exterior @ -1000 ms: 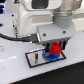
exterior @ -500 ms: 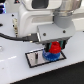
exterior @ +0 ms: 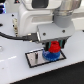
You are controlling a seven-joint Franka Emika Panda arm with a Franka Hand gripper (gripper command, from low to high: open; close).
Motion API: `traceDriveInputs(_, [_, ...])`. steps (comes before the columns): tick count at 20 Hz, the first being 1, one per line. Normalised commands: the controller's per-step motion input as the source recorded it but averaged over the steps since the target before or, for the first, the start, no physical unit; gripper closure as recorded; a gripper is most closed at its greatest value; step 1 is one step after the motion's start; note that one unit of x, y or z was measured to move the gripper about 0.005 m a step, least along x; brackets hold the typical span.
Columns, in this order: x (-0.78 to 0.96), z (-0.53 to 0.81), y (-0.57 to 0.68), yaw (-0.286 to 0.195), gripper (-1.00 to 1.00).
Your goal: Insert the blue gear onto the right peg, followed by the red gear
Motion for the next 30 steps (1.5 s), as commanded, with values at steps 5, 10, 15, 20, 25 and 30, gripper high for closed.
traceDriveInputs(5, [0.0, -0.09, 0.0, 0.0, 1.0])
traceDriveInputs(10, [0.03, -0.01, 0.0, 0.0, 1.0])
traceDriveInputs(15, [0.0, 0.21, 0.0, 0.0, 1.0])
traceDriveInputs(20, [0.01, -0.04, 0.0, 0.0, 1.0])
traceDriveInputs(25, [0.08, -0.13, -0.03, 0.0, 1.0])
traceDriveInputs(30, [0.16, -0.23, 0.0, 0.0, 1.0])
